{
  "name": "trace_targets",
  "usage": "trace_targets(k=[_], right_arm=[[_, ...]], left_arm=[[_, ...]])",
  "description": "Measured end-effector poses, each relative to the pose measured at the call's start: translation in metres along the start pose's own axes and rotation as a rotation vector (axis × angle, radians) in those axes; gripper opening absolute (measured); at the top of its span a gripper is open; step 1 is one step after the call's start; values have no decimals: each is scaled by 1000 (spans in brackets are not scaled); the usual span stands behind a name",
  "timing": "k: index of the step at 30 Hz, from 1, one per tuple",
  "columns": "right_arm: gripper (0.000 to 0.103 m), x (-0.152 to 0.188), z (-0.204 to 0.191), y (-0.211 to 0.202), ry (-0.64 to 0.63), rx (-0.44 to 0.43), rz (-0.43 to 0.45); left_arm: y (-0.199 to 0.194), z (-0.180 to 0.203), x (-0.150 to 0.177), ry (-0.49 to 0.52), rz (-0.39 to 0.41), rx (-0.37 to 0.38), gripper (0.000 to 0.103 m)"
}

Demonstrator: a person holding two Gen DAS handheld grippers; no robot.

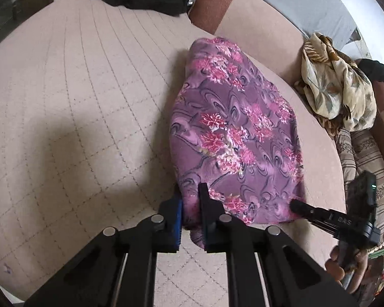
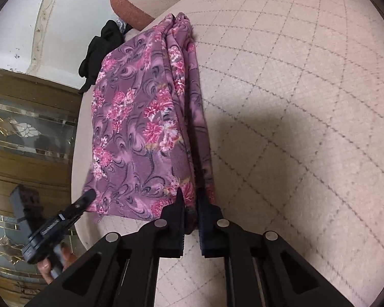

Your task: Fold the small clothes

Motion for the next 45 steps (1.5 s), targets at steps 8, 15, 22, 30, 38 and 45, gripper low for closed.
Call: trace_targets(k=[8,15,22,30,38,45], right_arm=[[55,-6,-7,-13,-28,30,2],[28,-7,9,15,126,-13,-62],[9,-8,-7,4,27,26,-37],[6,47,-16,-38,-28,53,-4],[68,20,-15,-39,-70,28,92],[67,6,-6,-9,-98,84,47]], left_arm=[[24,-17,-3,-116,-75,-54,53],[30,-8,2,-56,-79,-40,28],[-4,1,0,-30,0,4,12],[0,-6,62,-80,-96,31,13],[-16,-18,40,-126,20,-51,43],[-3,2,43,-54,-3,-28,53]])
Point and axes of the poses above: each gripper's, at about its wrist camera, not at the fingertips, and y roughly the way its jaws point, z to its right, x to its underside, the point moved 9 cm from there along y, roughly the way its jaws point, and after that the axes turned 6 degrees about -x, right-handed, at the moved point
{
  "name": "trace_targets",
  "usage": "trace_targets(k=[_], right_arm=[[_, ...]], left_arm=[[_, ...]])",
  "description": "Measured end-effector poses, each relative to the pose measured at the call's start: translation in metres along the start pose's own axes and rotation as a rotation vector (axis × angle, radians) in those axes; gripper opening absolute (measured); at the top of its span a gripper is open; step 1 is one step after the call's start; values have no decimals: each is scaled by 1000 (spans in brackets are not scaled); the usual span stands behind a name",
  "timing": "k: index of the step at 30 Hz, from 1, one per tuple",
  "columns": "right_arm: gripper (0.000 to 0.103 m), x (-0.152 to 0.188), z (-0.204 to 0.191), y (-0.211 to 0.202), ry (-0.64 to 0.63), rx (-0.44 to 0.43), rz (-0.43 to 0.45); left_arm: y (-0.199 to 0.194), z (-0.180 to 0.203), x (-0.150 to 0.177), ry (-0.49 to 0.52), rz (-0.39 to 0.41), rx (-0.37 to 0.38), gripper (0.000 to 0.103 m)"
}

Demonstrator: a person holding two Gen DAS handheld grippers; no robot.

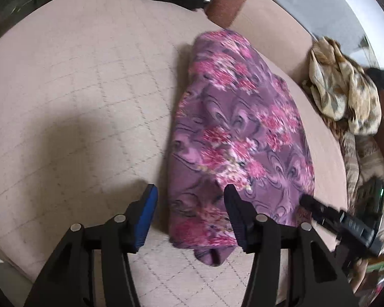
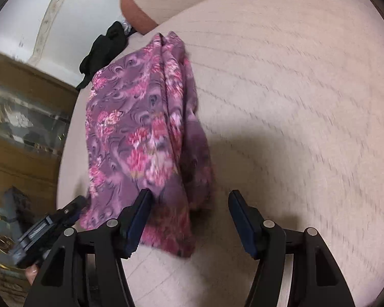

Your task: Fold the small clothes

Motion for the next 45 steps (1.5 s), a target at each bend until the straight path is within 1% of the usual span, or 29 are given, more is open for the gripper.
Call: trace_targets(k=[1,2,3,4,5,6,8,9,11,12,14,15,16,17,18,19,20,21,22,23,24,25,27,30,33,37,41,42,45], right_arm=[[62,-4,-1,5,-21,8,-1],[52,-6,-2,10,-32,11,-9],[43,-7,-2,17,-37,13,-21],[17,-9,-2,21,-32,6,-25],[14,-7,-4,23,-13,-41,-40],[13,-7,-6,23,-5,-51,-39],[12,-8,-15,12,-26,-45,-28],[11,-8,-24,-2,-18,-70,-9],[11,-2,-44,-33,-22,-119,11],[11,3,-51,-43,-32,-130,12],[11,16,-61,-51,-61,-122,10],[11,27,-59,-45,-68,-91,0],[11,34,-52,-36,-64,-67,-12],[13,44,-36,-15,-44,-24,-52],[16,49,-22,0,-6,1,-92],[17,51,-12,9,63,-26,-104],[23,48,-13,7,85,-51,-92],[23,42,-19,0,67,-69,-73],[35,36,-25,-9,26,-57,-39],[56,32,-30,-18,-18,-29,3],[65,30,-34,-22,-39,-17,26],[69,29,-36,-25,-55,-16,41],[69,31,-38,-25,-73,-4,52],[69,34,-34,-27,-80,35,67],[70,39,-25,-38,-84,42,100],[71,36,-29,-52,-87,43,136],[77,38,-37,-68,-108,36,174],[78,41,-39,-72,-113,35,183],[79,50,-41,-85,-103,28,195]], left_arm=[[5,3,1,20,-3,-7,53],[8,5,3,31,-7,-12,53],[12,6,4,46,-6,-22,49],[12,10,4,62,2,-20,26],[9,14,5,82,1,-13,16],[2,13,5,92,11,-19,11],[-18,11,1,55,30,44,10],[-37,7,-1,30,48,90,10],[-54,1,1,24,53,118,10],[-57,-3,8,16,35,125,10],[-46,-9,22,16,3,95,10],[-29,-14,33,18,-37,43,11],[-16,-16,39,22,-67,6,16],[-6,-17,42,33,-81,-27,18],[-5,-15,40,50,-51,-55,20],[-8,-14,39,69,-28,-71,22],[-12,-11,37,98,2,-96,25],[-18,-9,35,122,38,-118,34],[-22,-8,34,141,76,-142,48],[-24,-10,34,152,102,-173,51],[-23,-10,33,154,112,-194,52],[-22,-12,33,151,111,-205,52],[-21,-14,32,134,110,-211,52],[-29,-18,31,133,139,-228,52],[-36,-21,33,118,159,-225,52],[-48,-20,32,126,178,-242,52],[-85,-27,28,66,238,-209,52],[-93,-29,29,56,249,-198,54],[-123,-33,46,33,293,-157,67]])
Point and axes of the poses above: each gripper's, at about its wrist camera, not at the fingertips, and y roughly the way its jaws point, z to its right, x to its underside, the point moved 9 cm from there along y, roughly the way its jaws point, and after that the axes turned 6 degrees about -x, right-handed, at the moved point
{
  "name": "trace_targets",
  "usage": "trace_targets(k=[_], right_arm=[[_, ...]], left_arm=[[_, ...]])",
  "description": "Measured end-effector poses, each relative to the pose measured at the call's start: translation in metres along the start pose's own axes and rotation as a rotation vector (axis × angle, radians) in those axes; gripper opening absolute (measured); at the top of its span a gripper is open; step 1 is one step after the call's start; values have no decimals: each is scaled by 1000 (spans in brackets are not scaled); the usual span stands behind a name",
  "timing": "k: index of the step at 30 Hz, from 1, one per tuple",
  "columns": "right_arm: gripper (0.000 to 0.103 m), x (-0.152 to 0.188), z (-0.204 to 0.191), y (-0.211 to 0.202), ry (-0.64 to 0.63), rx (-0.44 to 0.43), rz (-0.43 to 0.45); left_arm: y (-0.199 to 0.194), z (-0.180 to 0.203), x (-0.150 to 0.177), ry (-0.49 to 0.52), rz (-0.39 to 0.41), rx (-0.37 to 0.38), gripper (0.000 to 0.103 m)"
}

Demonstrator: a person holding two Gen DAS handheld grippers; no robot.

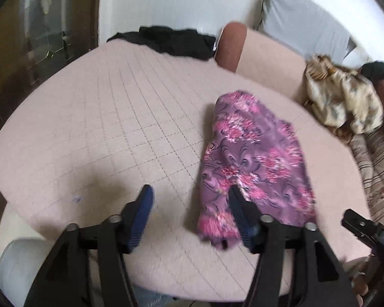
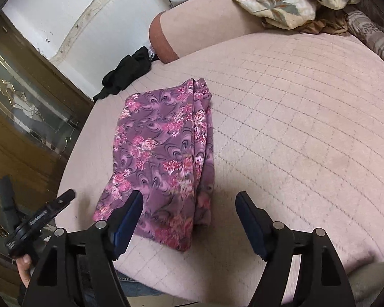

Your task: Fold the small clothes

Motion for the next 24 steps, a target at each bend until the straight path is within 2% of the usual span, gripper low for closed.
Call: trace_targets(k=[2,6,9,12,15,20,24], right_arm=[[79,6,-2,-12,24,-18,9],[80,18,-14,-40,53,-46,31],[81,31,-28,-61,43,-16,45],[82,43,-46,-82,29,8,53],[84,52,-65,-105,9,17,68],[86,58,-89,-136,-35,53,103],[86,57,-105,-153,-82,96,130]], left_arm=[[-16,-3,8,-2,19,-2,71],[-41,-2,25,31,6,-48,74],[-65,5,33,56,35,-63,83],[-91,14,38,101,59,-81,83],[-117,21,39,140,100,-104,88],[-147,24,36,172,142,-154,89],[-168,23,30,165,163,-137,90]])
Point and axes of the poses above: each gripper's, at about its wrist camera, not at the fingertips, and y roughly the way its jaws point, z to its right, x to its underside, the point moved 9 cm from there along y, roughly the way its jaws point, and after that the axes turned 6 degrees about -x, right-handed, at the moved point
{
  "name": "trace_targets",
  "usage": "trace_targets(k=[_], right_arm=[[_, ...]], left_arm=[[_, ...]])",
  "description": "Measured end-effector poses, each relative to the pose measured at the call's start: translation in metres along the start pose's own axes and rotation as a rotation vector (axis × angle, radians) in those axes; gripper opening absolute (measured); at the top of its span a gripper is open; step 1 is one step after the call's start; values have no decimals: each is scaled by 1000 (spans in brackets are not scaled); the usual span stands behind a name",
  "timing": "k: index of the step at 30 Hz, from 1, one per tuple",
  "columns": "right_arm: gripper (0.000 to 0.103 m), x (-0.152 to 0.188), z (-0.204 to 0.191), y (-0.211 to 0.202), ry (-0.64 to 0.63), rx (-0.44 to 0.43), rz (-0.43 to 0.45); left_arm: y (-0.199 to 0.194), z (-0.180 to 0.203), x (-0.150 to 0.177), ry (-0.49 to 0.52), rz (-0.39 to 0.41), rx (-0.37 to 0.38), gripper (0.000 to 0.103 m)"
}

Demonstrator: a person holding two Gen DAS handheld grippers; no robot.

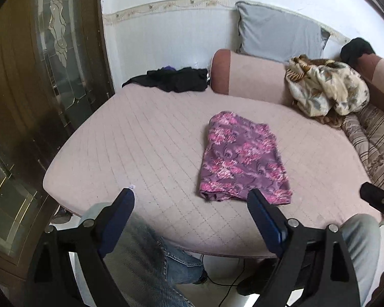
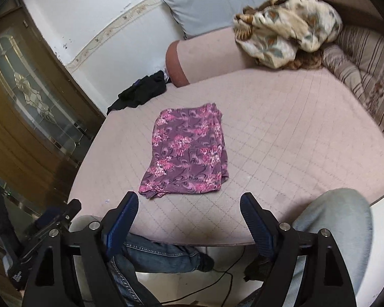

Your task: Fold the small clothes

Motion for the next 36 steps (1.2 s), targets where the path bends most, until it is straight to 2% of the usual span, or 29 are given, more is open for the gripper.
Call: trace_targets(k=[3,11,27,36], right_arm=[[86,-4,-13,-10,-49,27,16],[86,-9,-44,-30,-156,62,65],[86,-11,-55,-32,-164,59,61],[87,-15,-50,-21,-178,71,45]], left_arm=[[-17,-3,-7,-9,24,5,93],[-45,1,-20,1,89,24,94],[-51,5,-25,47,120,-3,95],[-34,4,-24,43,84,-14,95]])
Point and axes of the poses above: each gripper's, at about its wrist camera, not at the fingertips, and y roughly the way its jaws point, z to its right, x to its underside, the point moved 9 cm from there along y, roughly the way its jaws point, and after that the axes turned 6 degrees about -x, right-handed, at the moved point
